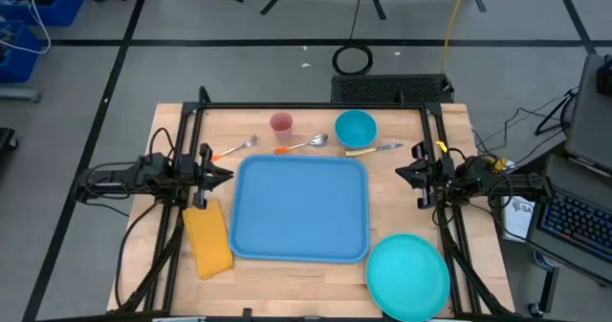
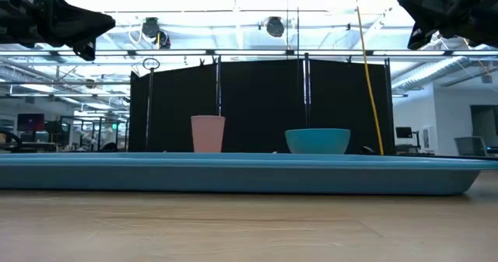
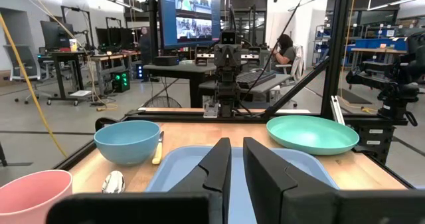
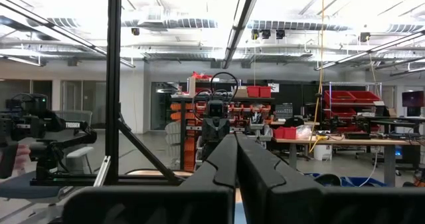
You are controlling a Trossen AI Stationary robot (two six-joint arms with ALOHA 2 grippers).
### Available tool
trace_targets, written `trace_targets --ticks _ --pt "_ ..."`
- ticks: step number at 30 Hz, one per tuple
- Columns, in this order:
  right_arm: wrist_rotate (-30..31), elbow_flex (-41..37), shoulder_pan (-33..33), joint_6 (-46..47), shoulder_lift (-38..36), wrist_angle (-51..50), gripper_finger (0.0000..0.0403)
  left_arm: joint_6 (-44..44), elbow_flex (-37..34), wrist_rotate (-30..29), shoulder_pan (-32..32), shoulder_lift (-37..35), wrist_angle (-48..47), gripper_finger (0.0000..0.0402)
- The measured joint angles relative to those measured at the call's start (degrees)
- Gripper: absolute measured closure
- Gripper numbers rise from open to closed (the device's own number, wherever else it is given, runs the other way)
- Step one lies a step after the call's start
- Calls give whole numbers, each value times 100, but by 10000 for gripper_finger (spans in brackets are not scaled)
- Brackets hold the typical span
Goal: Set up tray
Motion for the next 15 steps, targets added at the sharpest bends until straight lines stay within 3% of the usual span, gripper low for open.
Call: trace_targets --ticks 7,15 --pt "-2 0 2 59 0 10 403 32 0 -2 1 1 5 355" --pt "335 1 -2 1576 -2 13 403 2 0 3 -1 1 120 355"
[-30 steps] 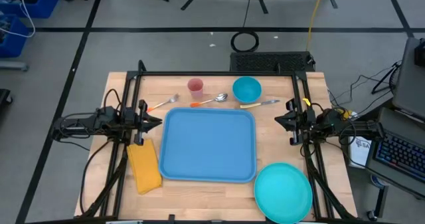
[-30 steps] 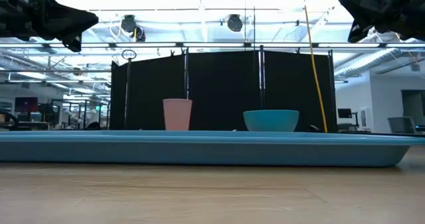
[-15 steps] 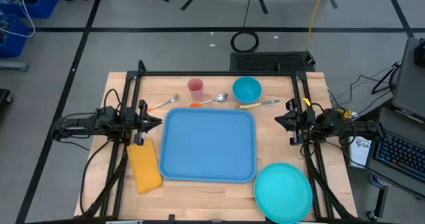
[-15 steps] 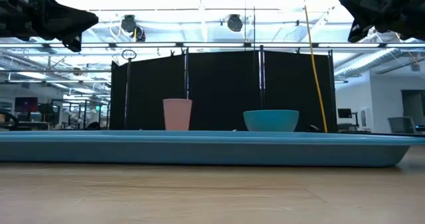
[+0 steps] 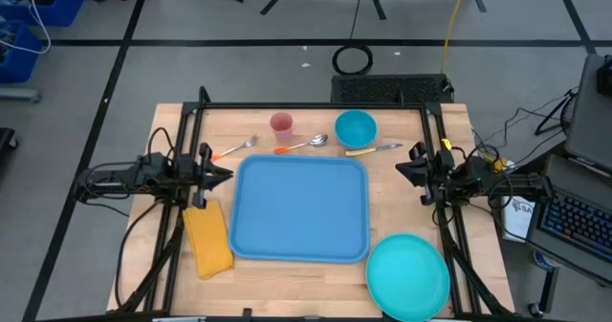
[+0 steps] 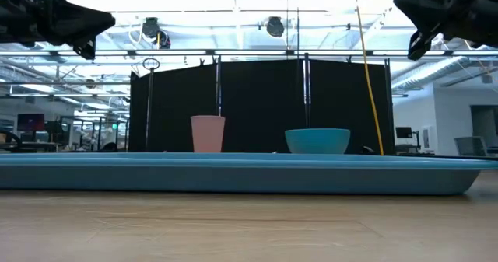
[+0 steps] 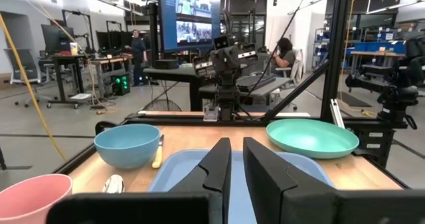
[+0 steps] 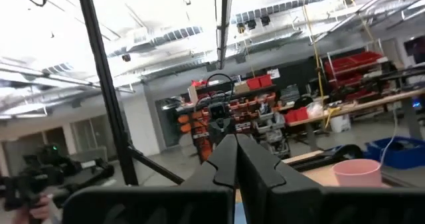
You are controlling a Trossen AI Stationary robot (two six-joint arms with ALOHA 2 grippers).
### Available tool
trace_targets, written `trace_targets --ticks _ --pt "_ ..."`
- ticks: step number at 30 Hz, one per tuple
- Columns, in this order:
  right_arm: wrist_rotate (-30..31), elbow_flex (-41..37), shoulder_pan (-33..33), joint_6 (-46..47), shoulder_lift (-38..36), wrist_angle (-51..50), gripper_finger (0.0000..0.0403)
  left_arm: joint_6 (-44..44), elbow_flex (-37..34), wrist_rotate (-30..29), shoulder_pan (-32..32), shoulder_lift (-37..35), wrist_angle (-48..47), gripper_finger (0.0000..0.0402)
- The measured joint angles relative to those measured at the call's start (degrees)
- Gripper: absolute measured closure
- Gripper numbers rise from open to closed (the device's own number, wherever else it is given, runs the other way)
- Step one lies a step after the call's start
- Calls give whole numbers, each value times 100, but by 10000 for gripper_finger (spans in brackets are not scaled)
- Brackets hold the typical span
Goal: Set up tray
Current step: Put the plate on the serving tray
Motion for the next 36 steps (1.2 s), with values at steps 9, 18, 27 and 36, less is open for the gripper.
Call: trace_targets --ticks 9,18,27,36 --pt "-36 -1 0 291 2 23 403 -386 2 7 0 0 209 355" --pt "-44 -1 4 1230 36 -199 403 -1271 2 22 0 0 348 355" --pt "-40 -49 4 1608 455 -250 403 -1384 2 26 0 0 397 355" --pt "-134 -49 1 1463 1027 799 403 -1245 2 42 0 0 209 355"
